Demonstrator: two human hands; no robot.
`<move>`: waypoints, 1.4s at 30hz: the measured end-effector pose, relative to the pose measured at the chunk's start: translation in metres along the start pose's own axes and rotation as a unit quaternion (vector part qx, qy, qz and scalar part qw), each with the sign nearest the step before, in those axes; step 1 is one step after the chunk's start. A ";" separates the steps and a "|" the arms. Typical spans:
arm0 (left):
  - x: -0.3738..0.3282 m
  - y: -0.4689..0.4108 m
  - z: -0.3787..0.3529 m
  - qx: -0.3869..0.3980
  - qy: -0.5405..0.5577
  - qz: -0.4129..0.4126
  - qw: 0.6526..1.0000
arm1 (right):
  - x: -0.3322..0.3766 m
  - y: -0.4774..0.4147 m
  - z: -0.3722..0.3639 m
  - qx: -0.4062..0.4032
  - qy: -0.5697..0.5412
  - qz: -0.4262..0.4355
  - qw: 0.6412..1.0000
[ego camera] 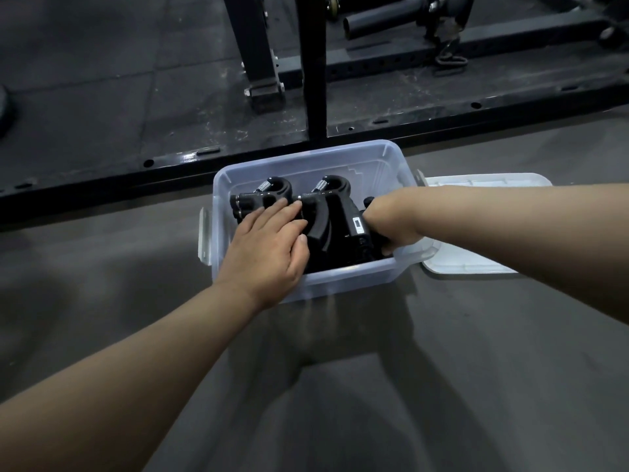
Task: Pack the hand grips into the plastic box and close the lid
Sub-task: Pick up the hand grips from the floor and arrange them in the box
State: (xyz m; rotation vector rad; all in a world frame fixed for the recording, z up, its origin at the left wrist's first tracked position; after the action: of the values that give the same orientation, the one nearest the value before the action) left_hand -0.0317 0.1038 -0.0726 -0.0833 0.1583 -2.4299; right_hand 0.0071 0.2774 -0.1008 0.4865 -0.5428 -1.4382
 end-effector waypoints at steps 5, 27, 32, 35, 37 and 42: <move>0.000 0.001 0.000 0.003 -0.001 -0.001 1.000 | 0.001 0.003 -0.004 -0.012 -0.001 -0.012 1.000; 0.001 0.001 0.001 -0.001 0.001 -0.001 1.000 | -0.002 0.001 -0.013 -0.049 0.116 -0.032 0.991; -0.001 0.001 0.001 0.002 0.003 -0.001 1.000 | -0.009 0.000 -0.003 -0.128 0.184 -0.036 0.974; 0.000 0.001 0.001 0.001 0.001 0.000 1.000 | -0.015 -0.004 0.001 -0.103 0.129 -0.057 0.985; 0.000 0.000 0.001 0.002 0.002 0.001 1.000 | -0.019 -0.012 0.002 -0.064 0.052 -0.088 0.993; 0.000 0.001 0.001 -0.005 0.001 0.000 1.000 | -0.021 -0.027 0.005 -0.077 0.002 -0.120 0.990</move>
State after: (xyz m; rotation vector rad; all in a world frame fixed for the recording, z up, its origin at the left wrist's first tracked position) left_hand -0.0308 0.1030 -0.0714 -0.0853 0.1701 -2.4301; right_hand -0.0180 0.2968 -0.1147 0.4423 -0.3763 -1.6949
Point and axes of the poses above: each hand's wrist, its own y-axis away from the middle knuckle, its own z-axis out of the back of the hand, x = y × z, the point moved 7 cm from there along -y, towards the middle knuckle, and after that the axes turned 14 degrees about -y, right-handed, at the moved point
